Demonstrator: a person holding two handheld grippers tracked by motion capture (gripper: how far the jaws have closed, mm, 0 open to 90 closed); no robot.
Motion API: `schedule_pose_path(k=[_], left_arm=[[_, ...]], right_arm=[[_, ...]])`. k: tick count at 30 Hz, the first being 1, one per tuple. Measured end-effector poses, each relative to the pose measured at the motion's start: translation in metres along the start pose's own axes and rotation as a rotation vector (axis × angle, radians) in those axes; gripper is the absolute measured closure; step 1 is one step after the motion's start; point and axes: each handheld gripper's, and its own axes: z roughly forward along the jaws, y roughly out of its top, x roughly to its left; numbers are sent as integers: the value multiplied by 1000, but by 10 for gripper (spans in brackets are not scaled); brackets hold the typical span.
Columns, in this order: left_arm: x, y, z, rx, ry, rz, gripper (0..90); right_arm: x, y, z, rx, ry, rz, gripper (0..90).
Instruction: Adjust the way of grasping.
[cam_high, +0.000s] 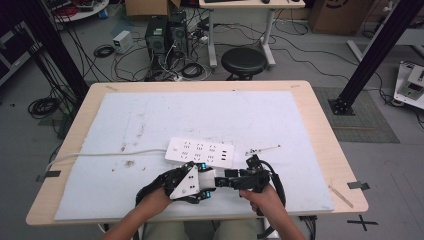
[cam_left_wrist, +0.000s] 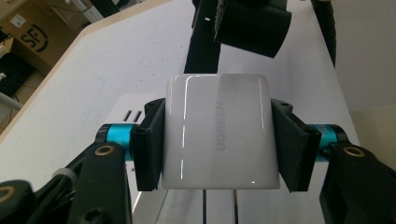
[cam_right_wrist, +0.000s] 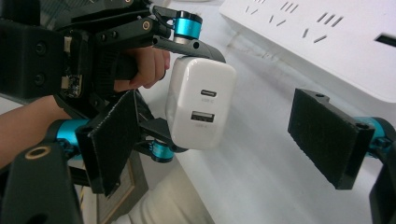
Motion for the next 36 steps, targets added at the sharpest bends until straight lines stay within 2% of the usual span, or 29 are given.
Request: schedule_pose_path(k=[4,12,19,22,33,36], left_arm=[[-1,4,1,-4,-2,15,425],[-3,8,3,-7,-6,27,425],[-3,9,4,-9,-7,33,425],[-3,9,4,-10,-9,32,425],[-4,11,6,-6,-5,47,425],[-5,11,6,-1,-1,52,424]], right_arm=[[0,1,2,9,9,12,171],[-2,3,5,21,30,32,263],[-4,3,8,39,85,35,416],[-4,4,8,42,78,46,449],[-5,4,9,52,120,67,595],[-6,4,9,56,115,105,620]])
